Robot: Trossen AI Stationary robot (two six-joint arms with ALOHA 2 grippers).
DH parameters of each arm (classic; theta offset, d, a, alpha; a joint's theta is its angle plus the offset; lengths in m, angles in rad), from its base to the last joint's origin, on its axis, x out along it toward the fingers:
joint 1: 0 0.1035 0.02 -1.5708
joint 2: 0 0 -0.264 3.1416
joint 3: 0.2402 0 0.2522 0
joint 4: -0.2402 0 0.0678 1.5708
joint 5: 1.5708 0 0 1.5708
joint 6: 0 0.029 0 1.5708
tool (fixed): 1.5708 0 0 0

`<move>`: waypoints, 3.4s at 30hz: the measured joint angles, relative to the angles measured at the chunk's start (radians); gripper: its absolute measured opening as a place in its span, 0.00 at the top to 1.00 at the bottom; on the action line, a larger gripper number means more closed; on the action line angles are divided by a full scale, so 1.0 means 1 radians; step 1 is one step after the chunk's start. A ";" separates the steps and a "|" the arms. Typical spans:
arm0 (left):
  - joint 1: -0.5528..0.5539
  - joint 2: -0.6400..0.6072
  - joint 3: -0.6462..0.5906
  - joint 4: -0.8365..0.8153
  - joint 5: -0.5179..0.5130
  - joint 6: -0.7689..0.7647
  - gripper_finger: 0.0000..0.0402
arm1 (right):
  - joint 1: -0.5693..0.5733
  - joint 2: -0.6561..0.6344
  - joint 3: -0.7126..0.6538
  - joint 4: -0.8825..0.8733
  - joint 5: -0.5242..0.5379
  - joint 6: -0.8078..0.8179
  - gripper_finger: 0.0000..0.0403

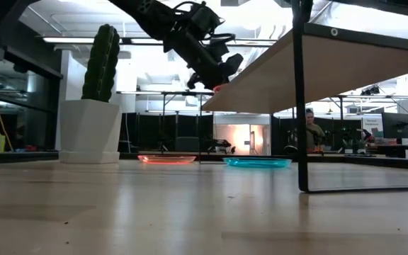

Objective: Place and stack plates onto a shelf
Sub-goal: Stack the bottom orange plate on top of the orange plate on the shelf, then adjust the shelf

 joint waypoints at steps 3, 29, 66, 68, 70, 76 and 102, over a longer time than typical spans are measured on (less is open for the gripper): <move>-0.012 0.001 -0.001 0.012 -0.006 0.002 1.00 | 0.000 0.000 0.000 0.000 0.000 0.000 0.65; -0.085 0.001 -0.001 -0.053 0.022 0.043 1.00 | 0.000 0.000 0.000 0.001 0.000 0.000 0.65; -0.118 -0.002 0.000 -0.128 0.023 0.085 1.00 | 0.000 0.000 0.000 0.001 0.000 0.000 0.65; -0.114 -0.015 -0.001 -0.130 0.021 0.101 1.00 | 0.000 0.000 0.000 0.000 0.000 -0.003 0.65; -0.111 -0.036 -0.001 -0.125 0.017 0.113 1.00 | 0.000 0.000 0.000 -0.002 0.000 -0.007 0.65; -0.107 -0.151 -0.001 -0.179 0.021 0.150 1.00 | 0.000 0.000 0.000 -0.007 0.001 -0.008 0.65; -0.236 -1.075 -1.193 0.780 0.130 -0.020 1.00 | -0.009 0.000 0.000 -0.028 0.032 0.000 0.65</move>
